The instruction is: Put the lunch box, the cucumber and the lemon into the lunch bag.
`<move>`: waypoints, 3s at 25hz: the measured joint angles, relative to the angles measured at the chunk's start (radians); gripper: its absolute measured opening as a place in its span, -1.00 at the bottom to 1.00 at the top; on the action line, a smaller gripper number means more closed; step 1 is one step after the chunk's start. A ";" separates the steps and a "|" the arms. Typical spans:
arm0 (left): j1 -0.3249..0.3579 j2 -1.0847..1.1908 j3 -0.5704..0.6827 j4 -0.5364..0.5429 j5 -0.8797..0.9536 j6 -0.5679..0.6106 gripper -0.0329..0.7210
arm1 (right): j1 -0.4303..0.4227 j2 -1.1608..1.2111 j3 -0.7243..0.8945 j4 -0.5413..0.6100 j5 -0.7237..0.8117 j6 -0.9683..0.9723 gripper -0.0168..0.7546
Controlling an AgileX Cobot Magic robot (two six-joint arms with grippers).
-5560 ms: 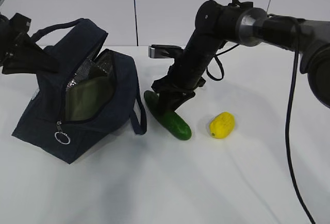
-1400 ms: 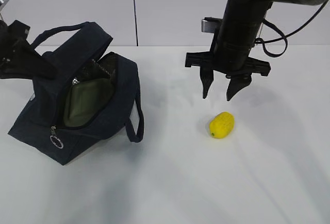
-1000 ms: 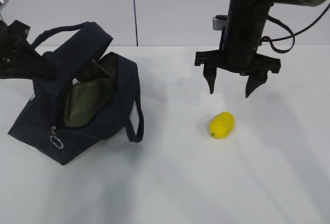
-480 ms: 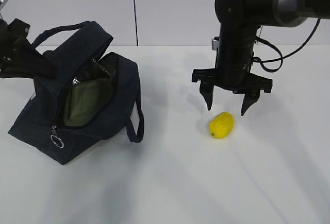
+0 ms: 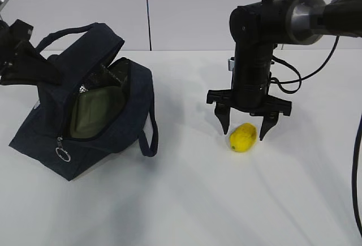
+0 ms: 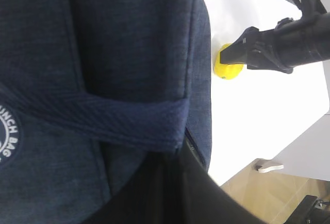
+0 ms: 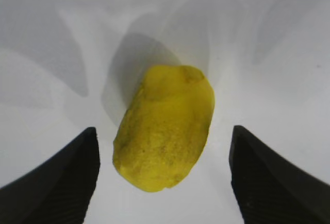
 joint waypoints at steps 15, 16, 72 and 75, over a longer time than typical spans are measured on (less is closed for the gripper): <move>0.000 0.000 0.000 -0.006 0.000 0.000 -0.94 | 0.000 0.028 0.000 -0.009 -0.004 0.000 0.23; 0.000 0.000 0.000 -0.006 0.000 0.000 -0.94 | 0.000 0.028 0.000 -0.009 -0.004 0.000 0.14; 0.000 0.000 0.000 -0.106 0.057 0.000 -0.94 | 0.090 0.133 -0.425 0.863 -0.047 -0.741 0.15; 0.000 0.000 0.000 -0.110 0.058 0.000 -0.94 | 0.090 0.133 -0.426 0.854 -0.038 -0.754 0.17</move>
